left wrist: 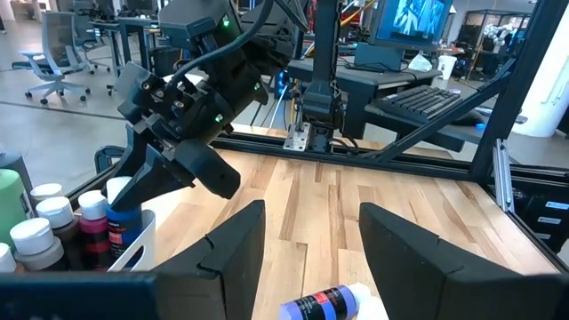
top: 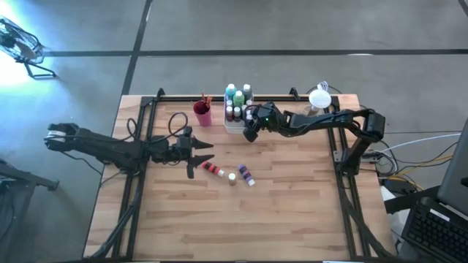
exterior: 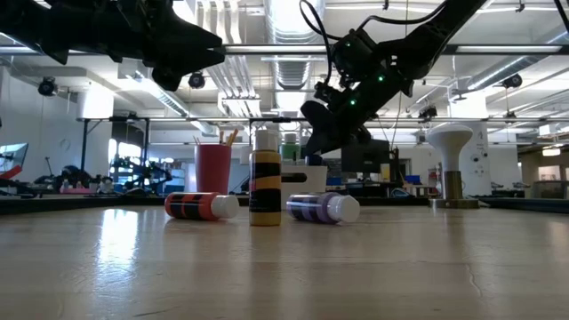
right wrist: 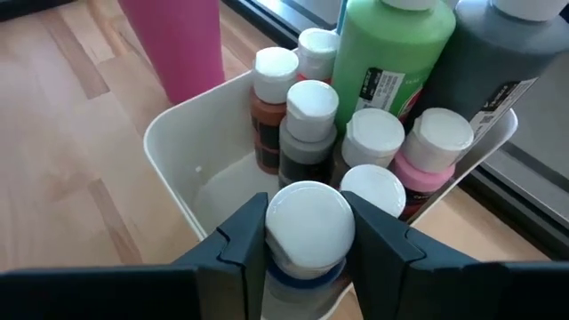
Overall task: Pick & Place Paint Supplies
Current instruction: Put the blue paint bottle into the white bin, then put the yellow paint bottle into the white bin
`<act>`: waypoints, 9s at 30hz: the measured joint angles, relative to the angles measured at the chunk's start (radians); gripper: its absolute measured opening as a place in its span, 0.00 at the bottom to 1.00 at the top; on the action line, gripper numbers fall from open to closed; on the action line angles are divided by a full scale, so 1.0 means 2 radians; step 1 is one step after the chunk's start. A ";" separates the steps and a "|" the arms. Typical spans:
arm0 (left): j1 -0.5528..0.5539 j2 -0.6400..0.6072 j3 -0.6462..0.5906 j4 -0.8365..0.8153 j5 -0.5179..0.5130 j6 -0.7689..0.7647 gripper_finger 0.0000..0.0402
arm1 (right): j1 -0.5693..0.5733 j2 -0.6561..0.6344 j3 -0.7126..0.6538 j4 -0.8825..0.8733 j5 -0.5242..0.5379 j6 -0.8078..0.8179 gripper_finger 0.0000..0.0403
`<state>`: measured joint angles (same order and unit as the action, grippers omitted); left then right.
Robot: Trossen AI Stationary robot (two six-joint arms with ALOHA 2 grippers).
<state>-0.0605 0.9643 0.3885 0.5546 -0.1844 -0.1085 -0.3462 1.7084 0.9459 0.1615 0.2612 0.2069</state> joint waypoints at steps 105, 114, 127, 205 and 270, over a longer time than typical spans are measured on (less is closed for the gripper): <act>0.000 -0.240 -0.024 -0.346 -0.090 0.004 0.47 | -0.081 -0.259 -0.053 -0.199 -0.004 -0.094 0.07; 0.000 -0.284 -0.025 -0.362 -0.147 0.056 0.47 | -0.081 -0.259 -0.054 -0.196 -0.004 -0.093 0.08; 0.000 -0.310 -0.025 -0.408 -0.169 0.063 0.47 | -0.081 -0.259 -0.077 -0.197 -0.004 -0.094 0.12; 0.000 -0.337 -0.025 -0.519 -0.219 0.058 0.47 | 0.110 -0.198 -0.058 -0.043 -0.180 -0.038 0.49; 0.000 -0.337 -0.025 -0.521 -0.219 0.058 0.47 | 0.243 0.002 0.030 -0.048 -0.103 0.001 0.69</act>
<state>-0.0597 0.2895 0.3393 -0.4877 -0.6220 0.0074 0.1390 1.7122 1.0060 0.0648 0.0556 0.2098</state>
